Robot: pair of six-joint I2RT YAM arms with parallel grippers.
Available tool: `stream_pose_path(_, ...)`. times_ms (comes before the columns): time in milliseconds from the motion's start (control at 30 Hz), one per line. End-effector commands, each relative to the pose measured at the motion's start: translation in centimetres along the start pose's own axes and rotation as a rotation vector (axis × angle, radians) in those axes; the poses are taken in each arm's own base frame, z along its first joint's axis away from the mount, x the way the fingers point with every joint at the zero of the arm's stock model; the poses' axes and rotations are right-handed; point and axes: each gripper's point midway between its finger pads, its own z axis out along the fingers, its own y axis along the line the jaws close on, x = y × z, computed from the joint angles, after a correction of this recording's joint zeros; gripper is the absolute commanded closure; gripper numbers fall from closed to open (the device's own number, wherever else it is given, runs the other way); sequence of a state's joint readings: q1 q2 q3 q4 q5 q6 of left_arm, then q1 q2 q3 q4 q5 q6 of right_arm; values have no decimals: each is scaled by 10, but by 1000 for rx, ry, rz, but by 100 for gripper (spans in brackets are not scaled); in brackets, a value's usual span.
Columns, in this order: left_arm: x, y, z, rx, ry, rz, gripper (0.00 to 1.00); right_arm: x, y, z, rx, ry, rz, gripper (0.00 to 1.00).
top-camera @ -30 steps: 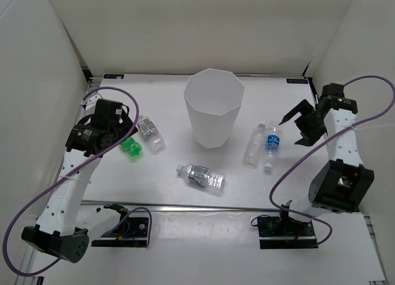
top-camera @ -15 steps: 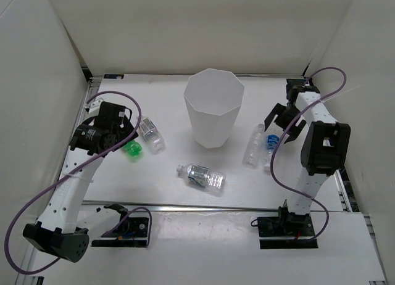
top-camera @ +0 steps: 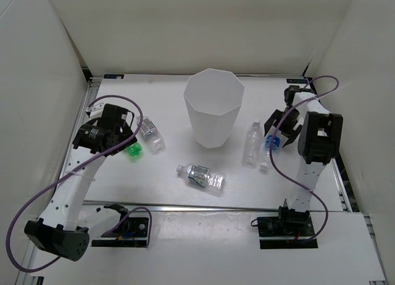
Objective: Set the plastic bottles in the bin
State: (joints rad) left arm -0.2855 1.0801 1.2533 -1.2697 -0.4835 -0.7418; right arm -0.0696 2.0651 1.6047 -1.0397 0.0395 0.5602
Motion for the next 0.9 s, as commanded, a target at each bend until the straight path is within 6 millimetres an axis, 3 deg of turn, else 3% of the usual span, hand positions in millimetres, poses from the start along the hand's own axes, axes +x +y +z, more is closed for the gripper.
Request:
stream_pose_path(0,-2,4,-1,-22,-10,4,0,-5,11,6,-52,26,-7,5)
stream_pose_path(133,2,6,0,-39,8,6,0,-3,14,15,-59,59,-16,21)
stream_pose_path(233,7,9,1,-60,31,12,0,-3,14,15,-59,59,-16,40)
stream_pose_path(267,7,9,1,-61,30,0,0,-7,13,7,-72,37,-9,48)
stream_pose_path(367,8,12,2,-68,31,-16,0,-10,13,-6,-102,7,-3,55)
stream_pose_path(467,12,10,7,-62,38,-15,0,-23,21,-42,-155,-83,-10,59)
stream_pose_path(567,12,6,9,-55,47,-15,0,-30,19,-86,-188,-173,16,59)
stream_pose_path(600,15,3,10,-52,61,-11,0,-38,22,-118,-234,-249,31,59)
stream_pose_path(667,16,0,13,-45,71,-11,0,-45,22,-157,-277,-326,35,59)
stream_pose_path(700,14,-2,13,-39,65,-15,0,-47,25,-186,-342,-372,33,59)
stream_pose_path(733,16,-4,14,-38,77,-11,0,-60,32,-232,-418,-476,27,59)
stream_pose_path(767,17,-4,16,-44,83,-7,0,-62,32,-263,-472,-537,23,59)
stream_pose_path(833,16,-7,19,-45,84,-6,0,-61,41,-320,-598,-650,-15,54)
stream_pose_path(867,14,-9,19,-37,77,-12,0,-56,56,-360,-730,-720,-61,52)
